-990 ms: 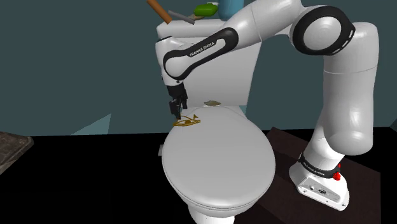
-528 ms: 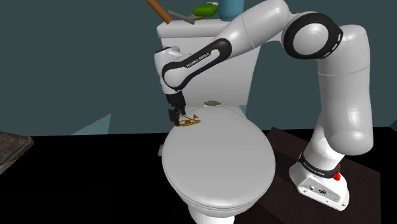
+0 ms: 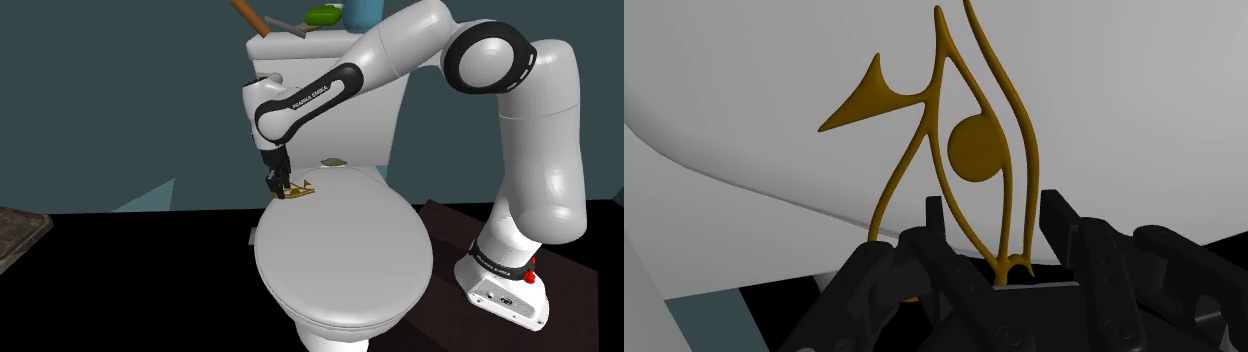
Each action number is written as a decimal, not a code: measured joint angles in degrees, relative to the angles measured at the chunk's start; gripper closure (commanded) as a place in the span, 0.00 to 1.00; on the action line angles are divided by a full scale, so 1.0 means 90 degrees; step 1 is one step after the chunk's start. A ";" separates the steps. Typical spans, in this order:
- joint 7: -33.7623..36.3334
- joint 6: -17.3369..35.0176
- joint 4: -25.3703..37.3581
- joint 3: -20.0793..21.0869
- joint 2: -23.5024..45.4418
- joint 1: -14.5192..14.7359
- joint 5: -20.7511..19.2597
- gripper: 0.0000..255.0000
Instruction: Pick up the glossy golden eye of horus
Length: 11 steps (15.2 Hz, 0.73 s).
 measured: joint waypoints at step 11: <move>-0.0021 -0.0412 0.0202 0.0009 -0.0200 -0.0019 0.0032 1.00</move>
